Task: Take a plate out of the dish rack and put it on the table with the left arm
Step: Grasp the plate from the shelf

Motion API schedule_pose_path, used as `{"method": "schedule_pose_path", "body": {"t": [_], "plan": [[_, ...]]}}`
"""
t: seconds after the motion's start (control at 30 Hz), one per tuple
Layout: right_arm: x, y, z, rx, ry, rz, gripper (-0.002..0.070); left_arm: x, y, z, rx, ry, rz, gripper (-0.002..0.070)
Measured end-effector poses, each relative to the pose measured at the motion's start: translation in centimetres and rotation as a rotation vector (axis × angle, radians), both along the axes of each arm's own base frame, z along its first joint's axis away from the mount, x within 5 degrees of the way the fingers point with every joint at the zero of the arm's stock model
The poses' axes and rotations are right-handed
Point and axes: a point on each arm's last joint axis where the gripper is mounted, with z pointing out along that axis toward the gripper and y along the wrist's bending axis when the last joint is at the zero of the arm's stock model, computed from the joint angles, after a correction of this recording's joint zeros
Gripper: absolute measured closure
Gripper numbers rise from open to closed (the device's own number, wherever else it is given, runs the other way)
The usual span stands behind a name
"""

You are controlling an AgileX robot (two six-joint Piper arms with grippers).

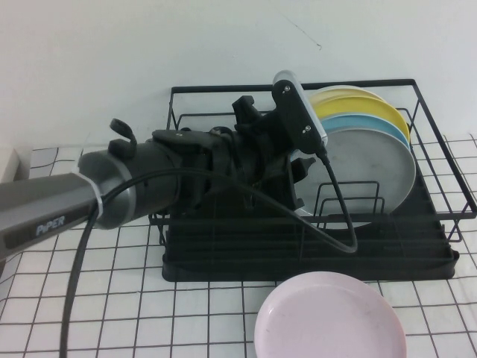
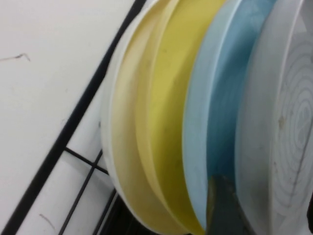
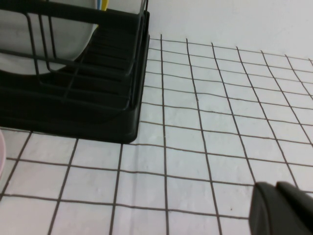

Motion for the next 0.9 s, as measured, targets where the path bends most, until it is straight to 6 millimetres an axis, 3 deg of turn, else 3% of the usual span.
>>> {"method": "schedule_pose_path", "body": {"t": [0.37,0.5,0.57,0.9], "plan": [[0.0,0.0,0.0,0.0,0.0,0.0,0.0679,0.8,-0.7,-1.5,0.057,-0.016,-0.021,0.0428],[0.0,0.0,0.0,0.0,0.0,0.0,0.0679,0.9,-0.7,-1.5,0.063,-0.025,-0.02,0.0576],[0.0,0.0,0.0,0.0,0.0,0.0,0.0679,0.9,-0.7,-1.4,0.051,-0.018,-0.014,0.0612],[0.0,0.0,0.0,0.0,0.0,0.0,0.0679,0.9,-0.6,-0.7,0.04,-0.027,-0.002,0.0621]]}}
